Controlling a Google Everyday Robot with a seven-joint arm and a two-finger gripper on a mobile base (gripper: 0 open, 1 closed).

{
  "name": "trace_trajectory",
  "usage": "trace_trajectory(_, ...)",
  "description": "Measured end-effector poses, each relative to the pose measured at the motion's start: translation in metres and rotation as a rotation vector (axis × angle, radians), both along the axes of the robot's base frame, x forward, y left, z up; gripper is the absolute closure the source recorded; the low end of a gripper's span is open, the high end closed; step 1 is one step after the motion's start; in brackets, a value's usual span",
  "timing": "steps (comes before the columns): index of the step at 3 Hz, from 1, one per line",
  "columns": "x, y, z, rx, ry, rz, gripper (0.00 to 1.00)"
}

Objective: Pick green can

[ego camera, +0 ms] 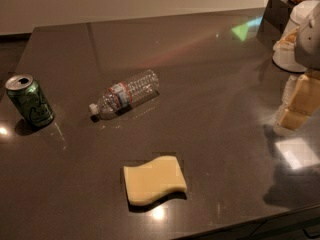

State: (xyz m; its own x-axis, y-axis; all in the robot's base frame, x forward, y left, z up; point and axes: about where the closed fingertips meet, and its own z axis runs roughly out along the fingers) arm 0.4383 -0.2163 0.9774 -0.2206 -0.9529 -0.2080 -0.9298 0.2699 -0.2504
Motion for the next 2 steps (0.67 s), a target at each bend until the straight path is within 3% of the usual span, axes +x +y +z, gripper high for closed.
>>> trace_trajectory(1,0.0,0.0,0.0,0.0,0.0,0.0,0.0)
trace_trajectory(2,0.011,0.014,0.0,0.045,-0.013,0.023,0.0)
